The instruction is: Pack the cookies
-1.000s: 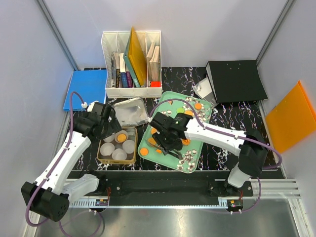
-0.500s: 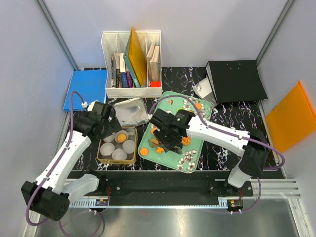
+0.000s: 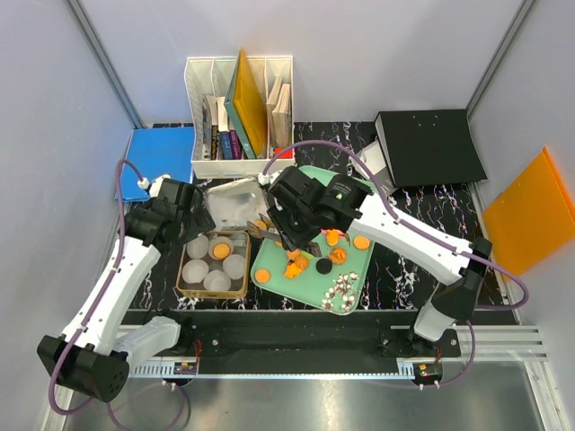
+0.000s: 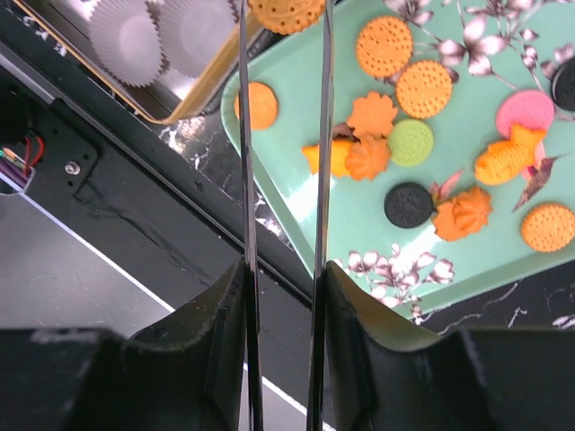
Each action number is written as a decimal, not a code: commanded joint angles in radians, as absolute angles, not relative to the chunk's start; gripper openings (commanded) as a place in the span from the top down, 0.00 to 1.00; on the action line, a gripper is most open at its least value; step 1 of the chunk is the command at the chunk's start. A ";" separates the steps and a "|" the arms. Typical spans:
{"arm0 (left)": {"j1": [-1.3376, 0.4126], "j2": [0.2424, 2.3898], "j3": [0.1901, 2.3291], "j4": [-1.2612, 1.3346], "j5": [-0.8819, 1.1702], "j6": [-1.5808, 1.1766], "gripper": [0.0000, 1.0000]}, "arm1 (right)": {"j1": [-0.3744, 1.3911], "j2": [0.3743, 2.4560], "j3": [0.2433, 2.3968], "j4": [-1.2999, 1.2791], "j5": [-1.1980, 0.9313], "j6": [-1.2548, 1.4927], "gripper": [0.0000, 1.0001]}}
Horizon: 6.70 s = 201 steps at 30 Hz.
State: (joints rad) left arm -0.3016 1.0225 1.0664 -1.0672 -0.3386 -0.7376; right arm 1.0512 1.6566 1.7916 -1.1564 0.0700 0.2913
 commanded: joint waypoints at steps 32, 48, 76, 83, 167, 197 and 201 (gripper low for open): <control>-0.275 0.979 1.045 -1.063 -0.348 -0.707 0.01 | 1.149 1.862 1.905 -1.075 -0.064 0.256 0.66; -0.272 0.979 1.035 -1.055 -0.348 -0.696 0.01 | 1.149 1.891 1.913 -1.072 -0.052 0.255 0.53; -0.273 1.049 1.068 -1.019 -0.276 -0.683 0.01 | 0.691 1.548 1.611 -1.132 0.224 0.310 0.48; -0.278 1.068 1.063 -1.020 -0.253 -0.676 0.01 | 0.624 1.600 1.540 -1.072 0.207 0.296 0.49; -0.107 0.996 1.055 -1.092 -0.267 -0.756 0.01 | 1.146 1.793 1.856 -1.074 -0.175 0.271 0.78; -0.106 0.977 0.991 -1.066 -0.232 -0.738 0.01 | 1.207 1.956 1.990 -1.104 -0.196 0.230 0.69; -0.106 0.977 0.988 -1.063 -0.233 -0.736 0.01 | 1.207 1.968 2.005 -1.115 -0.186 0.225 0.66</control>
State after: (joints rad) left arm -0.1097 0.9966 0.9894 -1.0973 -0.2493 -0.7513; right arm 1.1984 1.9629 1.9461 -1.1057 -0.1783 0.2462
